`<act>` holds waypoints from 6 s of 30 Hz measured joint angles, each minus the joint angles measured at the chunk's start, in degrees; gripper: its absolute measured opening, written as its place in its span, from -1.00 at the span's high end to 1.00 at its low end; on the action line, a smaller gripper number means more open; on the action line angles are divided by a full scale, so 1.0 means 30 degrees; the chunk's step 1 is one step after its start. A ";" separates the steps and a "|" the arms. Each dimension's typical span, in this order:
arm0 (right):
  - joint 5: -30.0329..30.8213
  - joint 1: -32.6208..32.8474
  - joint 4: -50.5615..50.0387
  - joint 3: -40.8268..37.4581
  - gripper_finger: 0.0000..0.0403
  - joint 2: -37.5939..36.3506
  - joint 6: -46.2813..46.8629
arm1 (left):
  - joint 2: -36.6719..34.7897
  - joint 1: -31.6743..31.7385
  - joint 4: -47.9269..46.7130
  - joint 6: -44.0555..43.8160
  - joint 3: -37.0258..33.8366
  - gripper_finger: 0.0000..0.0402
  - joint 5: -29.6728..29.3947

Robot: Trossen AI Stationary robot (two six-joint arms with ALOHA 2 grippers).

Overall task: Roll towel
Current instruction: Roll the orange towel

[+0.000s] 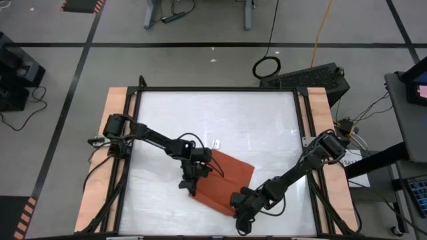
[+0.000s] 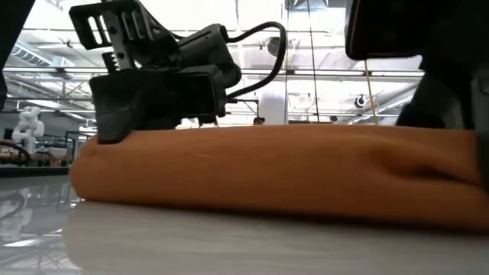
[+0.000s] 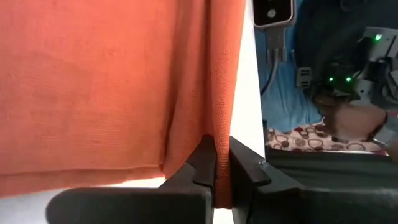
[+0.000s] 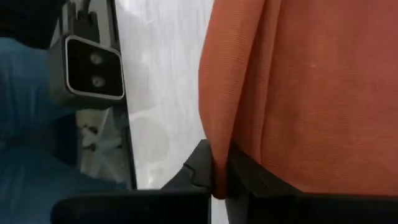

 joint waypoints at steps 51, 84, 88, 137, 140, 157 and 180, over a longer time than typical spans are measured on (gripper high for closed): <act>0.8066 0.3107 0.0365 0.0010 -0.06 -0.1376 -0.0570 | 0.0329 0.0076 0.2505 -0.3799 -0.0046 0.90 -0.1703; 0.5722 0.2048 0.0821 0.0117 0.98 0.1319 0.2656 | 0.0344 0.0083 0.1559 -0.1793 -0.0044 0.77 -0.3620; 0.5660 0.2099 0.0542 0.0104 0.98 0.1340 0.3042 | 0.0246 0.0106 0.0512 -0.0548 -0.0044 0.59 -0.4264; 0.4494 0.2186 0.0037 0.0029 0.98 0.1372 0.3979 | -0.1555 -0.5293 0.1325 1.3050 -0.0066 -0.22 -1.4861; 0.4485 0.2186 0.0037 0.0022 0.98 0.1376 0.4042 | -0.1277 -0.5224 0.1274 1.1811 -0.0007 -0.32 -1.5347; 0.3922 0.2620 -0.1632 -0.0104 0.73 -0.0629 0.0823 | -0.1179 -0.4251 0.1424 1.0732 -0.0015 0.90 -1.4782; 0.9978 0.2252 -1.0893 -0.0022 0.33 -0.2501 0.5330 | -0.1210 -0.0338 -0.1065 -0.0410 -0.0007 0.91 -1.3132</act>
